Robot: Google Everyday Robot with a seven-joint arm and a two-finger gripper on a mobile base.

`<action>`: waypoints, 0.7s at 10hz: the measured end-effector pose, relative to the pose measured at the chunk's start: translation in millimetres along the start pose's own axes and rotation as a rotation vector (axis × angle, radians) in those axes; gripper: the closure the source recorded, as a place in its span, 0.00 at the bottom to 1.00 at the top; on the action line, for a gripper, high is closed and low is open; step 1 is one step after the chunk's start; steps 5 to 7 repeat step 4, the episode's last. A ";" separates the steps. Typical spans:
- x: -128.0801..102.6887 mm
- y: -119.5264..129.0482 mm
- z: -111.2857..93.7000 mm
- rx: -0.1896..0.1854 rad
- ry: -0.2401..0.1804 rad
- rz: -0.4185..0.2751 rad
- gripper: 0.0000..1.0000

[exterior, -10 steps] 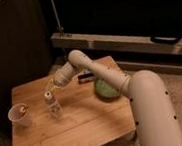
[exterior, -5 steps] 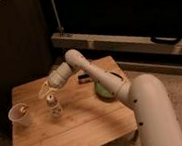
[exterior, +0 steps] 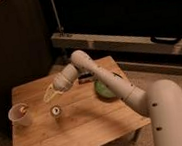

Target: Knock the bottle over

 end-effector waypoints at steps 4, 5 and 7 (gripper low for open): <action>-4.2 -4.8 -4.5 -0.021 -0.009 0.023 0.97; -4.2 -4.8 -4.5 -0.021 -0.009 0.023 0.97; -4.2 -4.8 -4.5 -0.021 -0.009 0.023 0.97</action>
